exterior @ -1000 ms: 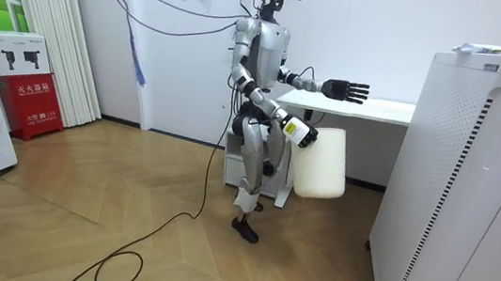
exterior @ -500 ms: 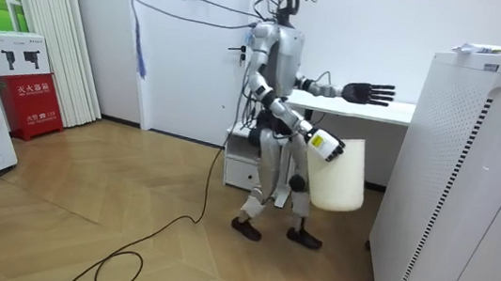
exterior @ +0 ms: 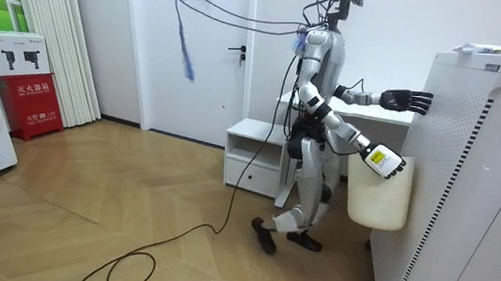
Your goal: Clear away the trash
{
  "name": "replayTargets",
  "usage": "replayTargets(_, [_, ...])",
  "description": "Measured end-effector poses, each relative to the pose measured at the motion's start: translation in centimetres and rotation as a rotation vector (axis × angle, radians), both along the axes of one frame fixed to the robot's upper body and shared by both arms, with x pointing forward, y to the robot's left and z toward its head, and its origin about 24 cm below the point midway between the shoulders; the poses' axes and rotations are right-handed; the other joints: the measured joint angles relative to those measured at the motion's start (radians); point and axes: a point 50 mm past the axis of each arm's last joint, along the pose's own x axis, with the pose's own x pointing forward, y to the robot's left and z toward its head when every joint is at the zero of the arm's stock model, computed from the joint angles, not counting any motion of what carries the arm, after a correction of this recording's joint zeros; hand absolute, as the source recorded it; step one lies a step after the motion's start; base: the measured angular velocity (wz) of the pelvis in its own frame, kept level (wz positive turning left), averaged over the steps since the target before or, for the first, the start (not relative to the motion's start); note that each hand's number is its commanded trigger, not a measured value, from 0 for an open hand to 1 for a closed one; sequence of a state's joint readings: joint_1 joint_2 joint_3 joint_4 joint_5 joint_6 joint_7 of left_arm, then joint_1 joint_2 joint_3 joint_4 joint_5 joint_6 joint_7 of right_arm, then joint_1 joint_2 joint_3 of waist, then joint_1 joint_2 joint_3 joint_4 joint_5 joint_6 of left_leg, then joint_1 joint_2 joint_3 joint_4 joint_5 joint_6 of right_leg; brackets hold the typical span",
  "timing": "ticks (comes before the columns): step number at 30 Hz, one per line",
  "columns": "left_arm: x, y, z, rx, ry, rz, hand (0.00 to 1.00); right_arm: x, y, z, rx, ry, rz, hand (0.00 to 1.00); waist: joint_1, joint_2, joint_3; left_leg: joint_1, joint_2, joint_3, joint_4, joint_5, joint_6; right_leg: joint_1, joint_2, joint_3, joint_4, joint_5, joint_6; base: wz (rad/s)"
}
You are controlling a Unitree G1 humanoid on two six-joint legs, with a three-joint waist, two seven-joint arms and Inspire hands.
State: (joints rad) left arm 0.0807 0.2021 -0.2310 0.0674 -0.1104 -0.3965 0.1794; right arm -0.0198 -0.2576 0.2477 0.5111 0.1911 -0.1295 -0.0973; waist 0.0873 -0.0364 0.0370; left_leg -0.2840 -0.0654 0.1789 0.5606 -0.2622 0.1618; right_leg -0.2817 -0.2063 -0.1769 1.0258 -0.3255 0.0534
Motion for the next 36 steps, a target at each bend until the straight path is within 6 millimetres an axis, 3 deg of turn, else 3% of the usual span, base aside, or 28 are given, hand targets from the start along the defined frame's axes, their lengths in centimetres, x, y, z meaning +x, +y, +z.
replayTargets(1, [0.0,0.1,0.0,-0.003,-0.001,0.007,0.0,-0.1,0.2,-0.1,0.002,0.005,0.011,1.0,-0.008,0.004,-0.0012,0.006,0.003,-0.004,-0.005,0.0,-0.001,-0.004,0.001,-0.002,-0.054,-0.003,0.001,0.03])
replayTargets(2, [0.0,0.0,0.0,-0.012,-0.001,0.006,0.0,-0.2,0.5,-0.2,0.012,0.011,0.02,1.0,-0.019,0.006,-0.0019,0.021,0.002,-0.005,-0.022,0.002,-0.005,-0.006,0.0,-0.005,-0.179,-0.003,0.002,0.0])
replayTargets(3, [-0.1,-0.5,-0.1,-0.009,0.006,-0.019,0.0,-0.2,0.7,-0.3,0.02,0.01,0.02,1.0,-0.028,0.008,-0.0032,0.03,0.001,-0.005,-0.03,0.002,-0.01,0.008,0.004,-0.015,-0.318,0.016,0.005,0.0])
replayTargets(4, [-0.1,-0.7,-0.1,-0.009,0.007,-0.03,0.0,-0.1,0.9,-0.2,0.025,0.008,0.021,1.0,-0.034,0.007,-0.0039,0.031,0.001,-0.006,-0.029,0.0,-0.013,0.016,0.009,-0.02,-0.378,0.037,0.0,0.05])
replayTargets(5, [-0.2,-1.3,-0.3,-0.016,0.021,-0.055,0.0,-0.2,1.0,-0.3,0.029,0.011,0.022,1.0,-0.047,0.023,-0.0129,0.028,0.012,-0.025,-0.032,-0.001,-0.023,0.034,0.034,-0.028,-0.427,0.052,-0.007,0.0])
replayTargets(6, [-0.2,-1.6,-0.3,-0.003,0.02,-0.076,0.0,-0.2,1.2,-0.3,0.038,0.011,0.029,1.0,-0.054,0.029,-0.0163,0.037,0.024,-0.032,-0.057,0.008,-0.036,0.053,0.058,-0.037,-0.48,0.075,-0.014,-0.03])
replayTargets(9, [-0.3,-2.0,0.2,0.06,-0.009,-0.11,0.0,-0.1,1.4,-0.2,0.045,0.008,0.053,1.0,-0.057,0.028,-0.0178,0.071,0.044,-0.032,-0.12,0.035,-0.055,0.097,0.093,-0.045,-0.582,0.115,-0.029,-0.15])
replayTargets(22, [-0.4,-2.8,2.2,0.124,-0.101,-0.189,0.0,0.2,1.8,0.5,0.001,-0.014,0.155,1.0,-0.056,0.025,-0.0215,0.201,0.07,-0.018,-0.266,0.082,-0.106,0.204,0.138,-0.042,-0.719,0.148,-0.066,-0.06])
replayTargets(24, [-0.5,-2.9,2.3,0.186,-0.119,-0.193,0.0,0.1,1.8,0.5,0.004,-0.01,0.171,1.0,-0.051,0.024,-0.0216,0.225,0.074,-0.018,-0.285,0.087,-0.114,0.229,0.15,-0.024,-0.736,0.149,-0.071,-0.02])
replayTargets(36, [-1.1,-2.9,6.2,0.329,-0.361,-0.137,0.0,0.4,1.9,0.9,0.004,-0.03,0.188,1.0,-0.053,0.029,-0.0249,0.212,0.087,-0.022,-0.295,0.09,-0.127,0.229,0.17,-0.021,-0.772,0.159,-0.083,-0.01])
